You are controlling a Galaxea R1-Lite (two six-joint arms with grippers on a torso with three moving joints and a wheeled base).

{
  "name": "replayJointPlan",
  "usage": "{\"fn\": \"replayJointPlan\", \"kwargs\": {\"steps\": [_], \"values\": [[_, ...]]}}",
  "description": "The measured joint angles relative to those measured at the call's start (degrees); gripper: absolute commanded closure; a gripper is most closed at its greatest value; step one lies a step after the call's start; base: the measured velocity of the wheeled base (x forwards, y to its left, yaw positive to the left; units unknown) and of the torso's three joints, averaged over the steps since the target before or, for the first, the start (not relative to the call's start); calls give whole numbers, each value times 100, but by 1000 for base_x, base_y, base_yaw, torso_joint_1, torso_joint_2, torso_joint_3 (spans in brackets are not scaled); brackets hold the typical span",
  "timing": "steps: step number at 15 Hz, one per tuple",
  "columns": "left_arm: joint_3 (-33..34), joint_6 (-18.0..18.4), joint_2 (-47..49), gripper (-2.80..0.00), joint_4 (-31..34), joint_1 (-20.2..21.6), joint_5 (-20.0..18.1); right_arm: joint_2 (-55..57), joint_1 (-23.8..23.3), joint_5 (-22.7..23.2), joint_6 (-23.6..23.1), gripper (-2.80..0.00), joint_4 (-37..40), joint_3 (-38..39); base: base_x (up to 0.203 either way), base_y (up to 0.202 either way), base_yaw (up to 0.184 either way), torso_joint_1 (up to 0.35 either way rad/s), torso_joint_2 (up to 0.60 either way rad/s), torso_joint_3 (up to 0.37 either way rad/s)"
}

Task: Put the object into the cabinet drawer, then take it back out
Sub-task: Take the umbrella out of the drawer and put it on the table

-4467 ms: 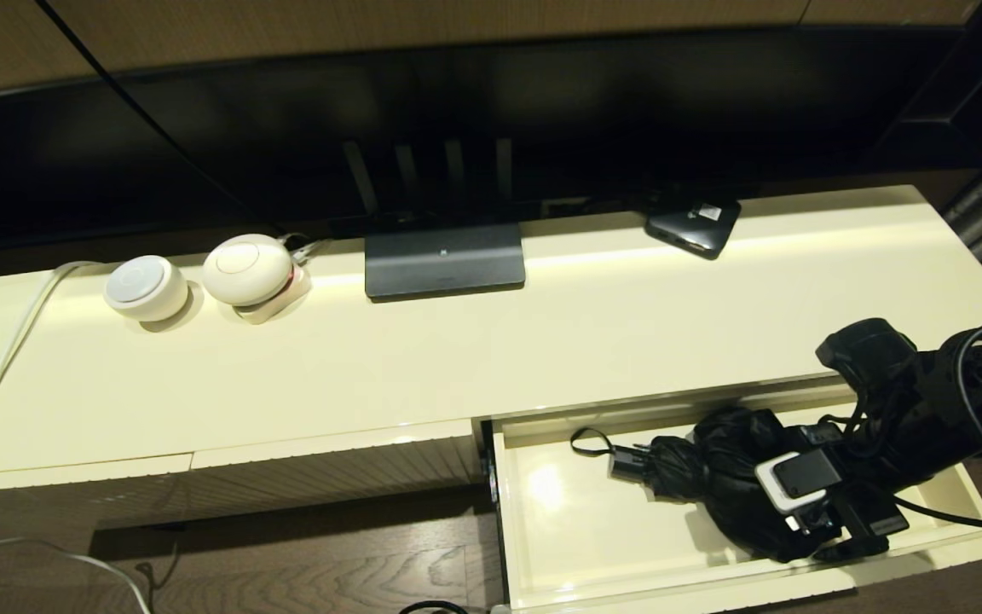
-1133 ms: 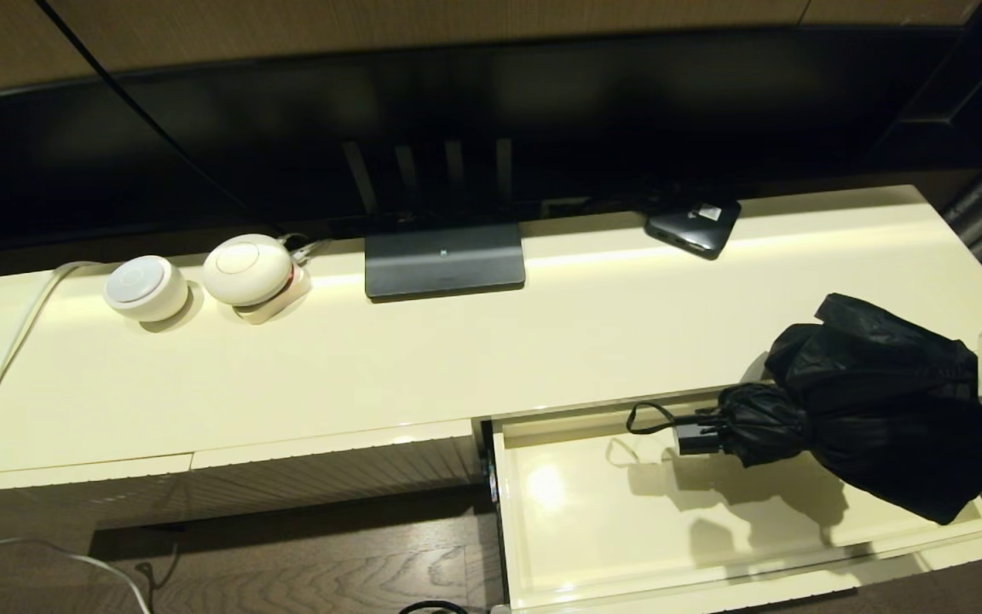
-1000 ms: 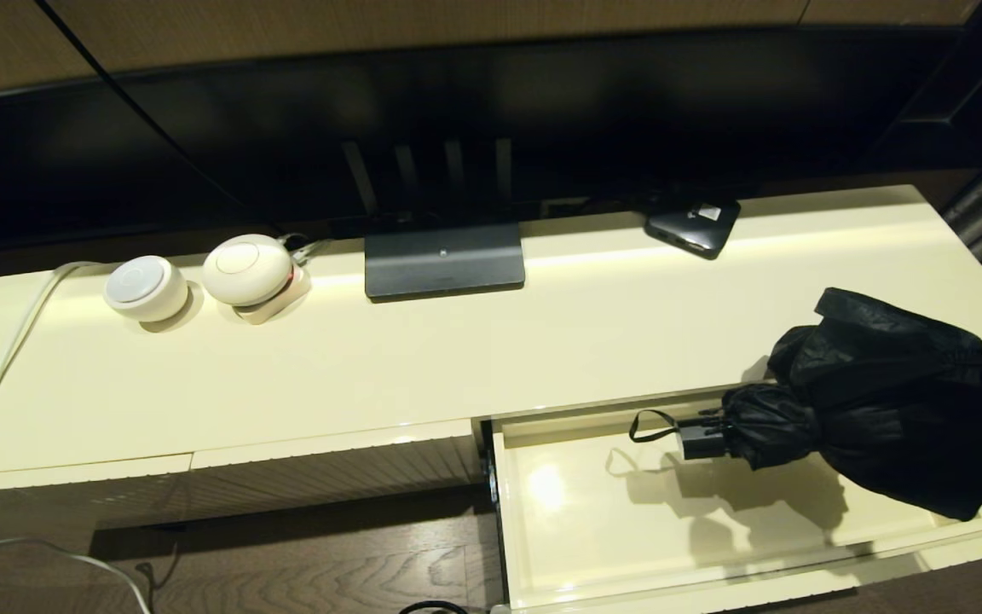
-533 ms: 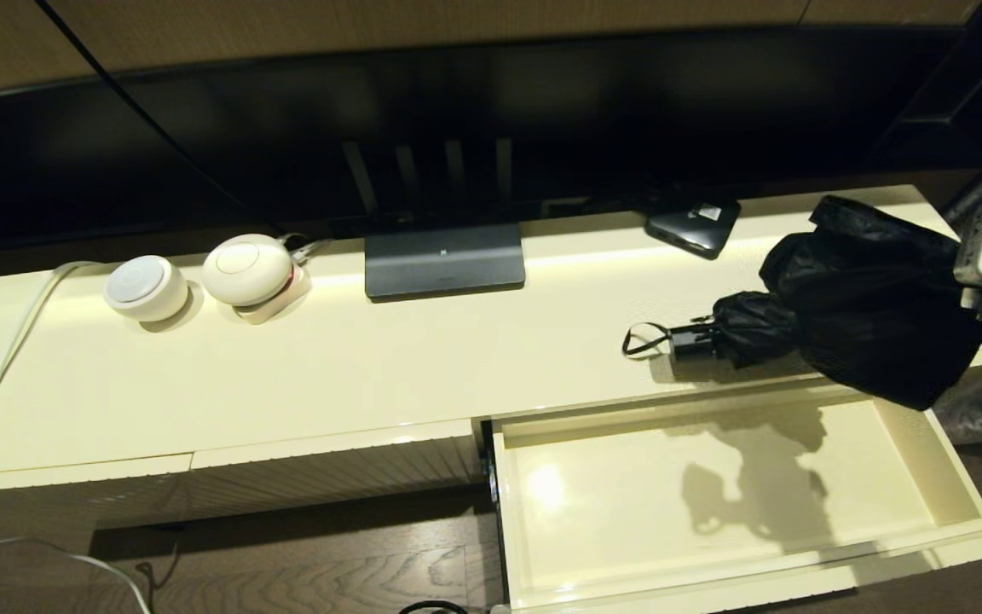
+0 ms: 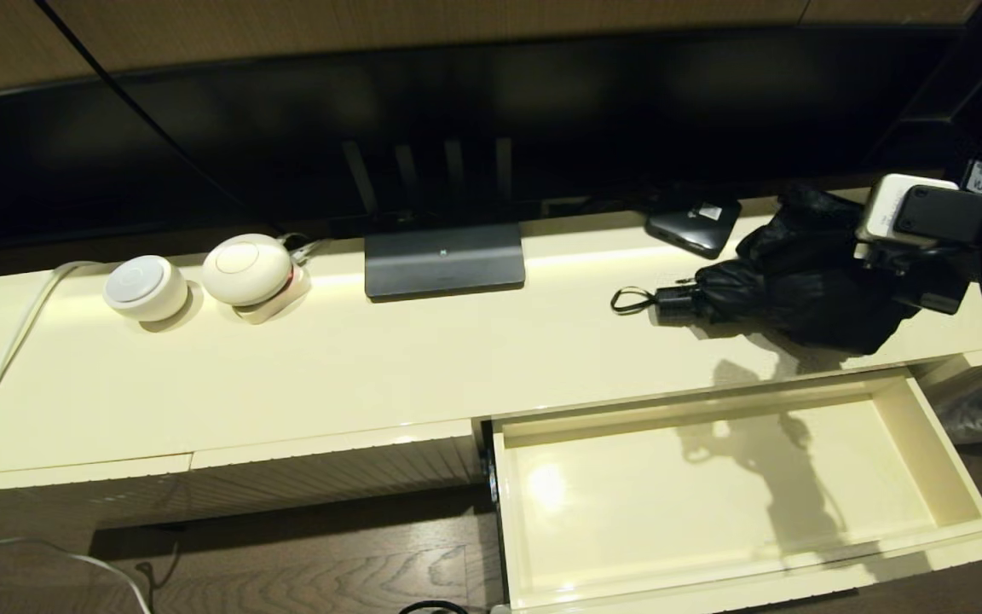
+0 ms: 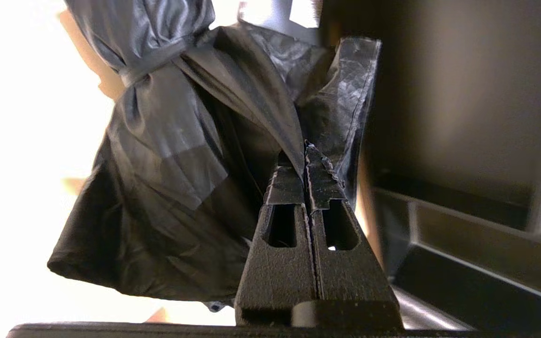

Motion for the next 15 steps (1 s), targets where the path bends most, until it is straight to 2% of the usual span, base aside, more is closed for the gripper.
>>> {"fn": "replayJointPlan", "kwargs": {"steps": [5, 14, 15], "values": [[0, -3, 0, 0, -2, 0, 0, 288, 8, -12, -13, 0, -151, -13, 0, 0, 0, 0, 0, 0], [0, -2, 0, 0, 0, 0, 0, 35, 182, -119, -53, 0, -128, 85, 0, 0, 0, 0, 0, 0], [0, -1, 0, 0, 0, 0, 0, 35, 185, -148, -46, -280, -130, 96, 0, 0, 0, 0, 0, 0]]}}
